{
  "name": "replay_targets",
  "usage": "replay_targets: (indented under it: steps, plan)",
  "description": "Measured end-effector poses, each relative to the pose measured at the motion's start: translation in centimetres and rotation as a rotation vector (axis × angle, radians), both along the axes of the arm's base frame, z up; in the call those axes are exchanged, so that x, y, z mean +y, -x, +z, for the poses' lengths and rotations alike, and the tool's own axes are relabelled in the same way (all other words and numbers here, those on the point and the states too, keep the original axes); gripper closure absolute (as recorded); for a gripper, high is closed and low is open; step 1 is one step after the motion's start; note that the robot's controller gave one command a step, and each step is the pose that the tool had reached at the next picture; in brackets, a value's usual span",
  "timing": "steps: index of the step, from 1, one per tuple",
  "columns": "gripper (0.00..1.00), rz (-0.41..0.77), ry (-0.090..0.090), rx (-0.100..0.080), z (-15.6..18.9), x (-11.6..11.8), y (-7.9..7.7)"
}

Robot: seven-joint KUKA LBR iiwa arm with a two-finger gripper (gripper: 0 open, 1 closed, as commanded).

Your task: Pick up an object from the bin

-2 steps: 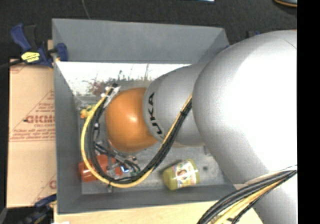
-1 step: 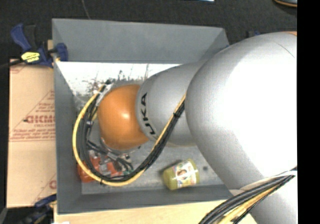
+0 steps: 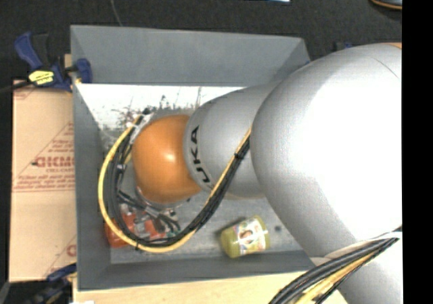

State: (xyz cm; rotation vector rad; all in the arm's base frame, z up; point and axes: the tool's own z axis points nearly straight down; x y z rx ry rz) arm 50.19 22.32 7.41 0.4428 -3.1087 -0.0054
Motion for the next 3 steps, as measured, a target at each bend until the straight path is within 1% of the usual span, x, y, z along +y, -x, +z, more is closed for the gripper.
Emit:
replay_targets:
  steps: [1, 2, 3]
  plan:
    - [1.00, -0.001, 0.001, 0.002, 1.2, -0.1, 0.1]
    - [1.00, -0.002, 0.004, 0.008, 4.6, -0.2, 0.2]
    - [1.00, -0.003, 0.003, 0.005, 8.3, -0.2, 0.1]
